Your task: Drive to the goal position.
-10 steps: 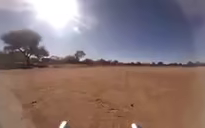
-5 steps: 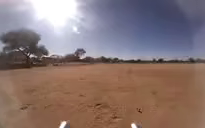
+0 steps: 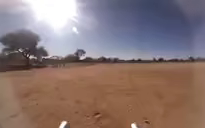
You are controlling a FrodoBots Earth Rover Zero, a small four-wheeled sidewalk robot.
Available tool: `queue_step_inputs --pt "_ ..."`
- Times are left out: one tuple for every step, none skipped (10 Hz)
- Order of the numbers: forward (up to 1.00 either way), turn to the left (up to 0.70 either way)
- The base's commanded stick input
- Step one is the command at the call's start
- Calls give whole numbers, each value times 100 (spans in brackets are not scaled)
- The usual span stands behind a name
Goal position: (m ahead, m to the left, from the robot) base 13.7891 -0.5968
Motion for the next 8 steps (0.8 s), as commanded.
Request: queue_step_inputs --pt "50 0" --pt "50 0" --pt "50 0" --pt "50 0" --pt "50 0" --pt "50 0" --pt "50 0" --pt "50 0"
